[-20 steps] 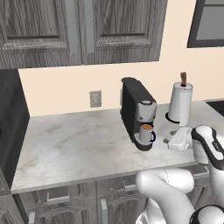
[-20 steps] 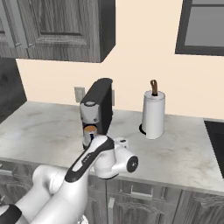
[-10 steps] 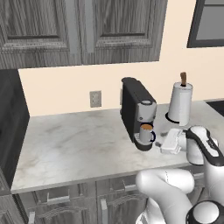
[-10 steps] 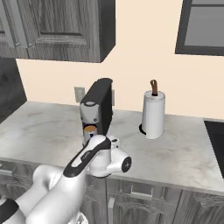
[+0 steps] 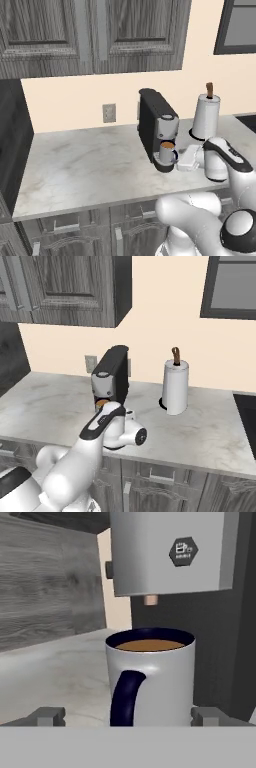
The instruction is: Pick up the brewed coffee from the coffee machine and place it next to the breakfast plate on the dining counter.
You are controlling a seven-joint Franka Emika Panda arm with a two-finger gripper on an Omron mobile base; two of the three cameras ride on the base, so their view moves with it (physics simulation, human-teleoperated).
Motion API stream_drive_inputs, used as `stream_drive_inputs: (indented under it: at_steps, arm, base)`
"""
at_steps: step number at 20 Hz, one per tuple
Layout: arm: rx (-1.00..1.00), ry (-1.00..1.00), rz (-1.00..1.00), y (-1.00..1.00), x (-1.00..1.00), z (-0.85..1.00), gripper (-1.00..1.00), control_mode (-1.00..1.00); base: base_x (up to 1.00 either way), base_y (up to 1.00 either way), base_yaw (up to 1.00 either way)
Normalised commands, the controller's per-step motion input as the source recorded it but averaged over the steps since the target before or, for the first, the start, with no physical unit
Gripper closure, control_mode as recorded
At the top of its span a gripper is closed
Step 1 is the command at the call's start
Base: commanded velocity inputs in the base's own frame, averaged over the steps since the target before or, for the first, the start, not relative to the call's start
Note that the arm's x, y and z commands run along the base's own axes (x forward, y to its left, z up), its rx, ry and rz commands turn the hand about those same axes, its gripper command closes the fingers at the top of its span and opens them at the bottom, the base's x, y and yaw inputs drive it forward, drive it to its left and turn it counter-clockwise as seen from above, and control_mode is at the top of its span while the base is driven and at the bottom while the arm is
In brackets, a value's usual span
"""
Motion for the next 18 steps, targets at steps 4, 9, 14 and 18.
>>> stream_drive_inputs:
  at_steps: [4,9,14,18]
  arm:
    - [0.0,0.03,0.0,0.0,0.27,-0.17,-1.0,-1.0]
    - [0.0,0.01,0.0,0.01,0.14,-0.07,-1.0,-1.0]
    - [0.0,0.0,0.0,0.05,0.02,-0.01,1.0,-1.0]
    - [0.0,0.0,0.0,0.0,0.0,0.0,1.0,-1.0]
  base:
    - [0.0,0.0,0.0]
    - [0.0,0.0,0.0]
    - [0.0,0.0,0.0]
    - [0.0,0.0,0.0]
